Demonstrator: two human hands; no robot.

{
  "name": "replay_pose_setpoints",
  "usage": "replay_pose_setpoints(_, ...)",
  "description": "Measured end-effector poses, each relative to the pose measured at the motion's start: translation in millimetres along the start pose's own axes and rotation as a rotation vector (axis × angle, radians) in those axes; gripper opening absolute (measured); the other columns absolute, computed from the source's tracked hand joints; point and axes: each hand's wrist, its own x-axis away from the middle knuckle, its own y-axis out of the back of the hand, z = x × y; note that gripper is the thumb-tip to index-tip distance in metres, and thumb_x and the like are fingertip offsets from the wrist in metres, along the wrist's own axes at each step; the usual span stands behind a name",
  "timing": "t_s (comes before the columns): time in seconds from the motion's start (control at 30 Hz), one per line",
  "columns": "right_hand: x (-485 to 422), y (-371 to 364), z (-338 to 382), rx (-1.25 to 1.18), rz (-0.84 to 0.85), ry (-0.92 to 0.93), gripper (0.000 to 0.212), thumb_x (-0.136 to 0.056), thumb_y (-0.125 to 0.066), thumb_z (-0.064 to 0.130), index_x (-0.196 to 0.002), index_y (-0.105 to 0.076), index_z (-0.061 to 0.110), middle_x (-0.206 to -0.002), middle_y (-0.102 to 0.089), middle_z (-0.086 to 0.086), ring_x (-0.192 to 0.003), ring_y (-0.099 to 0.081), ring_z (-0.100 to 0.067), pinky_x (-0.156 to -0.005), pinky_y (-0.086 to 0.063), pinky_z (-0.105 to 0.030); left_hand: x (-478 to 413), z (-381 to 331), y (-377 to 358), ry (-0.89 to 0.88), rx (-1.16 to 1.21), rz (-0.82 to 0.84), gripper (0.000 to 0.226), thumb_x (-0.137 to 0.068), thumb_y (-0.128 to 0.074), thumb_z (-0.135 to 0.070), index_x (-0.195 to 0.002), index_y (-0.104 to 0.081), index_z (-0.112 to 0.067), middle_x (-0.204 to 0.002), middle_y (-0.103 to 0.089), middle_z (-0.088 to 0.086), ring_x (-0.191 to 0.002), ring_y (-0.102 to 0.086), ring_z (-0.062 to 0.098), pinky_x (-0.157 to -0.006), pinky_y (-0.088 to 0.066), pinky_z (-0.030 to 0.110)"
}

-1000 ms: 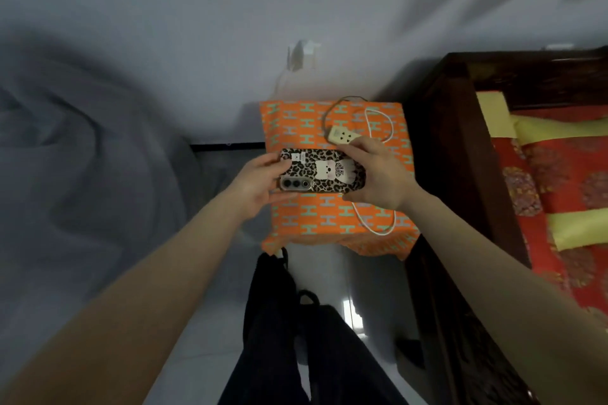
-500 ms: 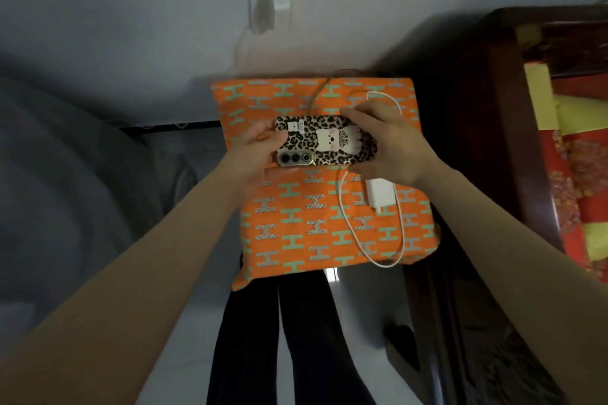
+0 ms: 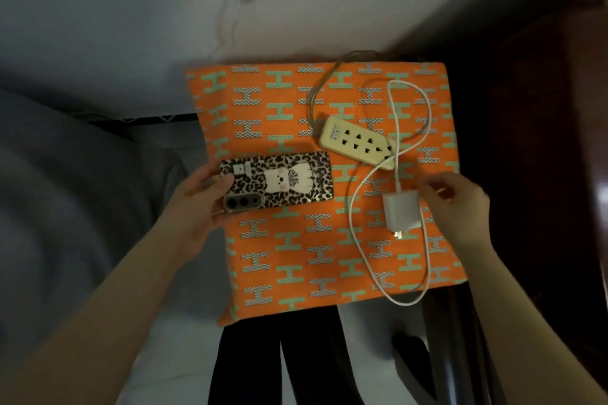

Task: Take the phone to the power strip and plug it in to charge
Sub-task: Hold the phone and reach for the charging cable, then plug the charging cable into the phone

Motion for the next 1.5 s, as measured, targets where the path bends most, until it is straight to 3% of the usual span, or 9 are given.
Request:
replay_pose_setpoints(0.1,12,-3,-13,0.055,-0.007,0.068,0.009,-0.087,-0.063,0.011,-0.093,-0.067,0.005,-0.084,-0.061,0.002,-0.065,-0.053,-0.002,-0.056,-0.036,-0.014,2,5,-3,0.015,-0.001,-0.010,0.037,-0.089,-0.056,-0.017,-0.125,-0.057,-0.017,-0.117,-0.069,0.005,-0.101,-0.069,0.023,-0.080,-0.057,0.039)
replay_pose_setpoints(0.3,6,-15,-39,0.003,0.027,-0.193,0.020,-0.088,-0.063,0.031,-0.100,-0.066,0.015,-0.085,-0.063,0.005,-0.064,-0.052,0.006,-0.052,-0.035,-0.015,3,5,-12,0.027,0.023,0.003,0.035,-0.088,-0.056,-0.015,-0.123,-0.058,-0.016,-0.109,-0.074,0.003,-0.099,-0.070,0.023,-0.072,-0.060,0.033)
replay_pose_setpoints(0.47,3,-24,-38,0.012,0.082,-0.176,0.023,-0.093,-0.056,0.031,-0.102,-0.061,0.011,-0.094,-0.067,-0.005,-0.070,-0.057,-0.011,-0.053,-0.037,-0.016,7,3,-17,0.038,0.032,0.019,0.036,-0.089,-0.054,-0.016,-0.125,-0.058,-0.016,-0.115,-0.071,0.005,-0.102,-0.068,0.024,-0.072,-0.059,0.033)
replay_pose_setpoints(0.6,11,14,-5,-0.410,-0.002,-0.195,0.008,-0.089,-0.061,0.028,-0.091,-0.054,0.023,-0.082,-0.069,0.005,-0.062,-0.065,-0.007,-0.054,-0.052,-0.021,12,1,-15,0.040,0.035,0.046,0.038,-0.089,-0.054,-0.017,-0.127,-0.056,-0.016,-0.121,-0.068,0.008,-0.105,-0.067,0.026,-0.074,-0.059,0.035)
replay_pose_setpoints(0.77,28,44,70,-0.705,0.225,0.060,0.018,-0.084,-0.061,0.036,-0.085,-0.070,0.020,-0.071,-0.072,0.014,-0.062,-0.063,0.001,-0.057,-0.050,-0.010,16,-1,-12,0.065,0.037,0.131,0.046,-0.084,-0.055,-0.023,-0.129,-0.054,-0.016,-0.127,-0.063,0.012,-0.112,-0.061,0.031,-0.087,-0.055,0.043)
replay_pose_setpoints(0.9,29,41,100,-0.738,0.322,0.076,0.020,-0.076,-0.067,0.028,-0.090,-0.075,0.015,-0.085,-0.077,0.001,-0.082,-0.071,-0.029,-0.076,-0.059,-0.044,21,3,-7,0.087,0.081,0.171,0.050,-0.083,-0.054,-0.022,-0.132,-0.051,-0.014,-0.130,-0.059,0.016,-0.109,-0.059,0.030,-0.083,-0.055,0.039)
replay_pose_setpoints(1.07,29,43,112,-0.695,0.353,0.167,0.013,-0.075,-0.071,0.022,-0.088,-0.075,0.021,-0.078,-0.075,0.016,-0.079,-0.071,-0.006,-0.073,-0.055,-0.017,28,9,0,0.075,0.126,0.217,0.048,-0.085,-0.051,-0.020,-0.133,-0.049,-0.012,-0.137,-0.050,0.021,-0.108,-0.057,0.031,-0.086,-0.053,0.038)
replay_pose_setpoints(1.2,31,45,113,-0.646,0.349,0.163,0.017,-0.073,-0.071,0.026,-0.089,-0.075,0.023,-0.082,-0.076,0.013,-0.083,-0.071,-0.004,-0.077,-0.056,-0.020,31,15,1,0.067,0.150,0.221,0.051,-0.086,-0.050,-0.022,-0.135,-0.046,-0.012,-0.143,-0.043,0.023,-0.124,-0.043,0.041,-0.091,-0.047,0.041)
replay_pose_setpoints(1.5,31,43,114,-0.520,0.360,0.220,0.014,-0.078,-0.073,0.018,-0.090,-0.075,0.025,-0.087,-0.073,0.014,-0.083,-0.069,-0.002,-0.076,-0.056,-0.021,33,16,-3,0.059,0.149,0.225,0.050,-0.084,-0.053,-0.022,-0.133,-0.049,-0.011,-0.125,-0.059,0.014,-0.103,-0.061,0.027,-0.084,-0.055,0.036)
